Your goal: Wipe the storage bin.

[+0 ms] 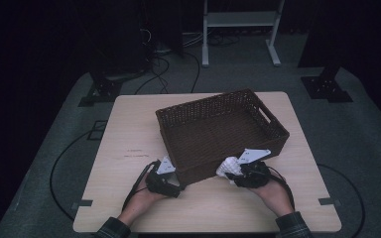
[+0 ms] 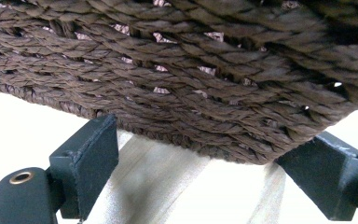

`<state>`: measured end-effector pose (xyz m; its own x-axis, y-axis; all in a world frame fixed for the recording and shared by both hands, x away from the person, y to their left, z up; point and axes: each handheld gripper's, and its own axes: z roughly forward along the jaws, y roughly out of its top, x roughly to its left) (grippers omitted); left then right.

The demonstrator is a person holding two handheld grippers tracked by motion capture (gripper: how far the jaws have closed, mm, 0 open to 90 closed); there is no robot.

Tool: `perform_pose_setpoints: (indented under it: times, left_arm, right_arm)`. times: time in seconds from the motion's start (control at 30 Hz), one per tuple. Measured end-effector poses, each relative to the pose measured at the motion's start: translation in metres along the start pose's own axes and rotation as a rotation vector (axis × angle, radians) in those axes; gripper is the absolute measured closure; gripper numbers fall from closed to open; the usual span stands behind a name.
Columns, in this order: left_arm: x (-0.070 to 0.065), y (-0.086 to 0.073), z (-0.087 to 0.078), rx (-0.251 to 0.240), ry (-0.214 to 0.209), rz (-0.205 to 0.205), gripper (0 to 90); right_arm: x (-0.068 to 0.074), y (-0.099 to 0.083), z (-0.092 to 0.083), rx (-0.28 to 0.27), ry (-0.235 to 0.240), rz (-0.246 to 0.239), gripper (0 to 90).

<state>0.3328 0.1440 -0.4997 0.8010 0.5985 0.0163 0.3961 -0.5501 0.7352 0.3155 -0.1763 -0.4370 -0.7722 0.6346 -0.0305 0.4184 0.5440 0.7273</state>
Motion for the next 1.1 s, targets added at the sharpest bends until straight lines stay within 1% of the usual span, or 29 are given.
perform_pose_setpoints:
  times: [0.03, 0.07, 0.3, 0.33, 0.4, 0.7, 0.97, 1.1]
  left_arm:
    - [0.0, 0.0, 0.0, 0.0, 0.0, 0.0, 12.9]
    - [0.0, 0.0, 0.0, 0.0, 0.0, 0.0, 13.0]
    - [0.0, 0.0, 0.0, 0.002, 0.001, 0.002, 13.0]
    - [0.0, 0.0, 0.0, 0.002, 0.001, 0.002, 13.1]
    - [0.0, 0.0, 0.0, 0.002, 0.001, 0.001, 13.3]
    - [0.0, 0.0, 0.0, -0.002, 0.001, -0.002, 13.5]
    - [0.0, 0.0, 0.0, -0.002, 0.001, -0.002, 13.8]
    - [0.0, 0.0, 0.0, -0.002, 0.0, 0.0, 13.9]
  right_arm:
    - [0.001, 0.002, -0.002, -0.01, 0.001, 0.008, 56.6]
    - [0.001, 0.003, -0.004, -0.016, 0.002, 0.001, 56.6]
    - [0.004, 0.011, -0.014, -0.047, -0.001, -0.01, 56.6]
    - [0.005, 0.012, -0.015, -0.053, 0.001, 0.0, 56.6]
    - [0.005, 0.014, -0.015, -0.053, 0.0, -0.013, 56.6]
    - [0.007, 0.012, -0.008, -0.045, 0.015, -0.009, 56.5]
    - [0.011, 0.009, 0.007, -0.001, 0.037, -0.012, 56.5]
    - [0.012, 0.007, 0.013, 0.004, 0.045, -0.014, 56.5]
